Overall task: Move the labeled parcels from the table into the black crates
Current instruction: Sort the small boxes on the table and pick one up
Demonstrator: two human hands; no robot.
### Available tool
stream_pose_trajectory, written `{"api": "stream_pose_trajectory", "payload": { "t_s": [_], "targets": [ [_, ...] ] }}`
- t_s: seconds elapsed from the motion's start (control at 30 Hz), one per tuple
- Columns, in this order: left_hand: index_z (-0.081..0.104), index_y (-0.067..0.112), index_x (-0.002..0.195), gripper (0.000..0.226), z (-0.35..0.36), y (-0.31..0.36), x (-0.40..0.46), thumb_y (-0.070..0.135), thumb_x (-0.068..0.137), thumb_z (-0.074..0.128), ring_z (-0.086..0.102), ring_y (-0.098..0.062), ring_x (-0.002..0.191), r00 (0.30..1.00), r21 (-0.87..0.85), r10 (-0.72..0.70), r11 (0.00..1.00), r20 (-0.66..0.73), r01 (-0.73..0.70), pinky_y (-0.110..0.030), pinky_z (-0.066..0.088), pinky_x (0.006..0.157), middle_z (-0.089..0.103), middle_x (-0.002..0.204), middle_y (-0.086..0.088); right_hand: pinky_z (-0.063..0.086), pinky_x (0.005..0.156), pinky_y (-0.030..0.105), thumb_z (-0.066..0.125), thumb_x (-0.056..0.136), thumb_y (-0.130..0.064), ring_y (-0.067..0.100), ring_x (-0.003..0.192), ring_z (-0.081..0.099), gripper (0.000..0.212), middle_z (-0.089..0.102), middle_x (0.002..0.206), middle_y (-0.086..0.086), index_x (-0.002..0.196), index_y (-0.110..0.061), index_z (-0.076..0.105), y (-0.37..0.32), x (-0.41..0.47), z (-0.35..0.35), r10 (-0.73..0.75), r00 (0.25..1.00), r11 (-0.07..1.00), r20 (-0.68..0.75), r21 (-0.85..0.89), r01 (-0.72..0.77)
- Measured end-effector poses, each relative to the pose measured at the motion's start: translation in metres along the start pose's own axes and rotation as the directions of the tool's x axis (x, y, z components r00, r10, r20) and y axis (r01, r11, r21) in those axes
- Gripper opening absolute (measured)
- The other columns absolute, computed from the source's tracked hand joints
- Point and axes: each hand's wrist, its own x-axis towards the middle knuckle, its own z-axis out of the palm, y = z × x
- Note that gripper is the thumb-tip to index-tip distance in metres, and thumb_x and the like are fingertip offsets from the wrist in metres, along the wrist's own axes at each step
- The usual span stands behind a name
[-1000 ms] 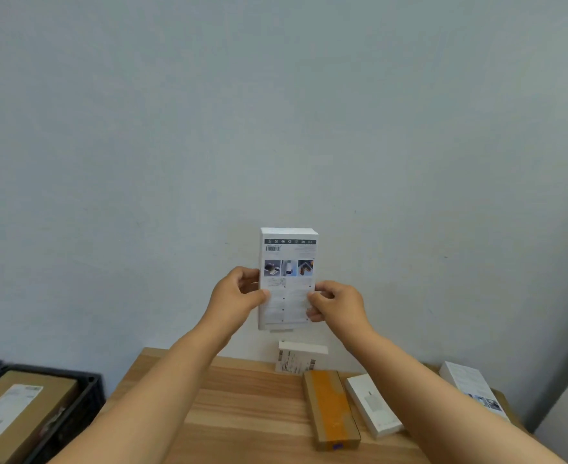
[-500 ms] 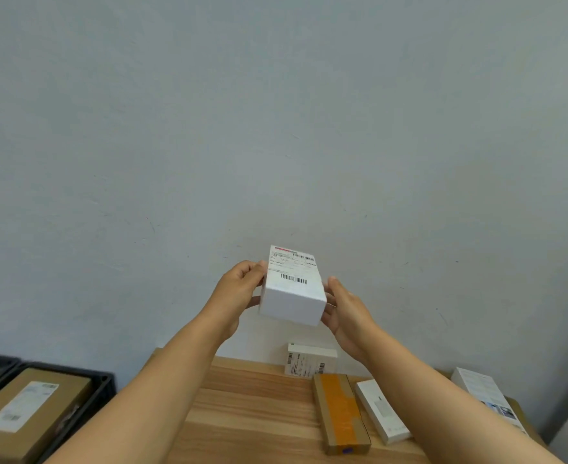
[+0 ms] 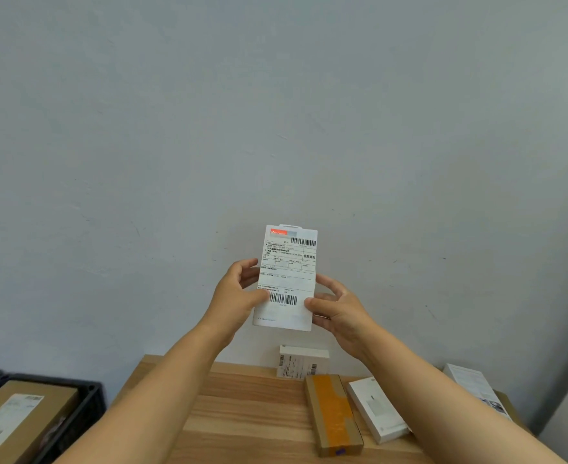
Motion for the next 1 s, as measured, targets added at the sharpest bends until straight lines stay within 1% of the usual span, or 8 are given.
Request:
{"api": "stream_pose_trajectory", "payload": {
  "t_s": [0.1, 0.17, 0.27, 0.37, 0.57, 0.77, 0.9, 1.0],
  "targets": [
    [0.056, 0.022, 0.114, 0.037, 0.007, 0.000, -0.002, 0.002, 0.085, 0.064, 0.059, -0.002, 0.104, 1.000, 0.038, 0.011, 0.999, 0.009, -0.012, -0.015, 0.048, 0.079, 0.065, 0.109, 0.011, 0.057, 0.079, 0.035, 0.065, 0.082, 0.008, 0.022, 0.093, 0.071, 0.050, 0.074, 0.099, 0.007, 0.123, -0.016, 0.049, -0.002, 0.001, -0.007, -0.018, 1.000, 1.000, -0.003, 0.015, 0.018],
    [0.057, 0.024, 0.110, 0.031, 0.011, -0.001, -0.003, 0.006, 0.086, 0.065, 0.060, -0.001, 0.100, 1.000, 0.065, 0.005, 0.998, -0.003, -0.005, -0.013, 0.049, 0.074, 0.066, 0.106, 0.012, 0.057, 0.080, 0.036, 0.064, 0.081, 0.010, 0.022, 0.093, 0.071, 0.046, 0.073, 0.100, 0.007, 0.115, -0.019, 0.052, -0.001, 0.002, -0.010, -0.024, 1.000, 1.000, -0.002, 0.004, 0.024],
    [0.058, 0.024, 0.110, 0.032, 0.013, -0.003, -0.007, 0.004, 0.086, 0.064, 0.061, -0.001, 0.100, 0.999, 0.070, 0.004, 0.998, -0.040, -0.001, -0.018, 0.051, 0.082, 0.067, 0.106, 0.012, 0.056, 0.087, 0.039, 0.064, 0.080, 0.011, 0.022, 0.097, 0.069, 0.046, 0.071, 0.106, 0.007, 0.114, -0.019, 0.054, 0.003, 0.006, -0.013, -0.029, 1.000, 0.999, 0.010, -0.043, 0.030],
    [0.060, 0.025, 0.110, 0.033, 0.012, -0.005, -0.016, 0.002, 0.086, 0.063, 0.061, 0.000, 0.100, 0.997, 0.083, 0.012, 0.997, -0.079, -0.005, -0.014, 0.048, 0.079, 0.067, 0.106, 0.013, 0.054, 0.090, 0.042, 0.064, 0.080, 0.010, 0.023, 0.099, 0.068, 0.044, 0.069, 0.109, 0.006, 0.111, -0.019, 0.057, 0.010, 0.009, -0.012, -0.018, 0.999, 0.998, 0.051, -0.056, 0.021],
    [0.064, 0.021, 0.110, 0.035, -0.003, -0.017, -0.043, -0.003, 0.085, 0.059, 0.063, -0.003, 0.101, 0.971, 0.121, -0.002, 0.992, -0.238, 0.031, -0.018, 0.048, 0.087, 0.069, 0.105, 0.009, 0.055, 0.089, 0.041, 0.062, 0.081, 0.013, 0.022, 0.100, 0.068, 0.045, 0.069, 0.110, 0.005, 0.112, -0.020, 0.057, 0.033, 0.016, 0.007, 0.036, 0.983, 0.998, 0.180, -0.056, -0.026],
    [0.064, 0.016, 0.116, 0.037, -0.042, -0.028, -0.084, -0.005, 0.087, 0.055, 0.062, -0.003, 0.101, 0.913, 0.178, -0.058, 0.974, -0.403, 0.140, -0.023, 0.048, 0.091, 0.068, 0.109, 0.005, 0.056, 0.085, 0.041, 0.057, 0.081, 0.018, 0.025, 0.098, 0.069, 0.052, 0.070, 0.108, 0.007, 0.123, -0.012, 0.056, 0.066, 0.013, 0.055, 0.118, 0.935, 0.993, 0.334, -0.045, -0.110],
    [0.065, 0.021, 0.113, 0.041, -0.084, -0.033, -0.117, -0.007, 0.087, 0.051, 0.062, -0.002, 0.102, 0.888, 0.172, -0.086, 0.968, -0.452, 0.182, -0.027, 0.050, 0.092, 0.068, 0.108, 0.009, 0.056, 0.085, 0.041, 0.057, 0.082, 0.017, 0.025, 0.100, 0.068, 0.050, 0.070, 0.110, 0.007, 0.122, -0.012, 0.059, 0.083, -0.003, 0.102, 0.148, 0.897, 0.989, 0.416, -0.062, -0.134],
    [0.064, 0.029, 0.108, 0.042, -0.123, -0.037, -0.139, -0.006, 0.086, 0.052, 0.062, -0.006, 0.103, 0.858, 0.191, -0.083, 0.960, -0.506, 0.206, -0.030, 0.050, 0.093, 0.066, 0.112, 0.004, 0.057, 0.083, 0.041, 0.058, 0.081, 0.016, 0.022, 0.097, 0.069, 0.045, 0.069, 0.110, 0.004, 0.113, -0.016, 0.063, 0.090, -0.015, 0.143, 0.161, 0.889, 0.987, 0.428, -0.085, -0.138]
  ]
}}
